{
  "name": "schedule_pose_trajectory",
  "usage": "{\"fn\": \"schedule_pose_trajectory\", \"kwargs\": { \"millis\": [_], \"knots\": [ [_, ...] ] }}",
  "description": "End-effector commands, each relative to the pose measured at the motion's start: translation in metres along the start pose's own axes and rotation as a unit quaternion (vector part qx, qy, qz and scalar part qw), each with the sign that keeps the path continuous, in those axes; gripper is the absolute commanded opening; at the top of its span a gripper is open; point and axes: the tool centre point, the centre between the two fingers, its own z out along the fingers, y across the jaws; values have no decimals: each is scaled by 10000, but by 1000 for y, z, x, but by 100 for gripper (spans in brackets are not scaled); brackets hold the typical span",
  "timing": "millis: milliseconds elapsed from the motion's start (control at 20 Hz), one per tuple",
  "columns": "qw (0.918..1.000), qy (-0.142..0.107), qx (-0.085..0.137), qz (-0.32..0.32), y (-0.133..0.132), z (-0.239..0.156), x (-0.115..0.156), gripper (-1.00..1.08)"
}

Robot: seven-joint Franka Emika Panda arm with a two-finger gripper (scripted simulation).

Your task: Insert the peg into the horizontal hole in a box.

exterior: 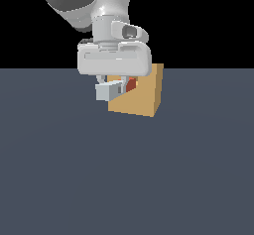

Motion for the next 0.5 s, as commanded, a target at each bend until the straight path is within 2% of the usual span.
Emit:
{"fn": "schedule_pose_trajectory", "kwargs": {
  "millis": [0, 450],
  "knots": [
    [10000, 4, -11, 17, -3, -6, 9, -100],
    [10000, 7, -9, 21, -5, -8, 15, -100]
  ]
}}
